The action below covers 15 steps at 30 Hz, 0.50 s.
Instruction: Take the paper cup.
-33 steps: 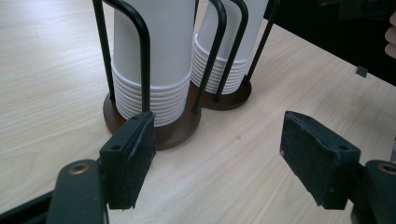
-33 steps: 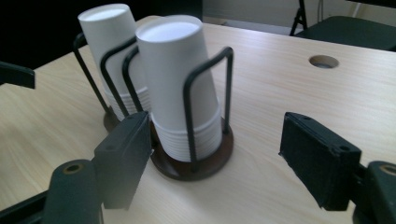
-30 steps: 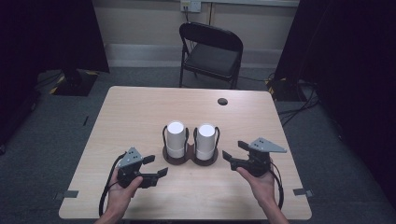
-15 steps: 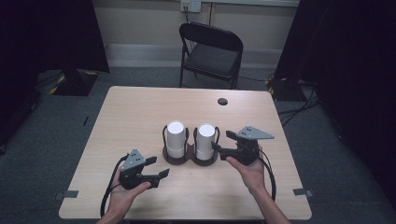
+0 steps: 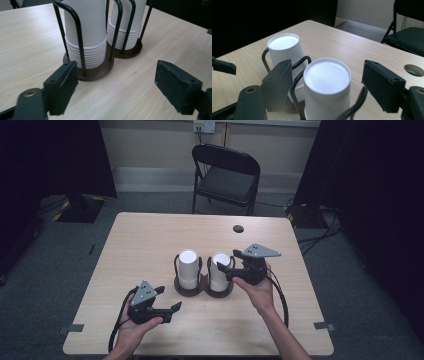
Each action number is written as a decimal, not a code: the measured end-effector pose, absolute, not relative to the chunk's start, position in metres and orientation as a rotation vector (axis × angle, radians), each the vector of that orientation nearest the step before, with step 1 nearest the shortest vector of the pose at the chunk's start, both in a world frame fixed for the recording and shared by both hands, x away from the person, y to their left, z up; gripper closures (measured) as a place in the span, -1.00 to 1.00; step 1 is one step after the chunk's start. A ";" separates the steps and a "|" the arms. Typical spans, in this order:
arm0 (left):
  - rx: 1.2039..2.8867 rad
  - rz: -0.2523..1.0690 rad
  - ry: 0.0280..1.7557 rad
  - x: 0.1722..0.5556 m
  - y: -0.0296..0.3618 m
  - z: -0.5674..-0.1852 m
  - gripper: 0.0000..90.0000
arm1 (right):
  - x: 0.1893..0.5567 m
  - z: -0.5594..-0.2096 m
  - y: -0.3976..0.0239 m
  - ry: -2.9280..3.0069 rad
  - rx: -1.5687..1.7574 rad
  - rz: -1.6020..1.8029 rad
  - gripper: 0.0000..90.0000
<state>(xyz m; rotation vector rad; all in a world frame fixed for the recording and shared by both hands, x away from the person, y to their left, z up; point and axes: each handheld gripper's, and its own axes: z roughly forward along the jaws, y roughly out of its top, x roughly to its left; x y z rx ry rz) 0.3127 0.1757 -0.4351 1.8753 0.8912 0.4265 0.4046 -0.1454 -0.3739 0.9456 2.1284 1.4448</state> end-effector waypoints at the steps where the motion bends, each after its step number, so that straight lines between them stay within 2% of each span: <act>1: 1.869 0.425 0.891 0.313 0.176 -0.435 -0.61 | 0.408 -0.374 -0.145 2.136 0.951 1.461 -0.47; 9: 1.858 0.416 0.893 0.314 0.178 -0.434 -0.63 | 0.419 -0.382 -0.134 2.153 0.935 1.445 -0.56; 15: 1.855 0.411 0.889 0.314 0.178 -0.435 -0.65 | 0.423 -0.387 -0.129 2.161 0.935 1.441 -0.55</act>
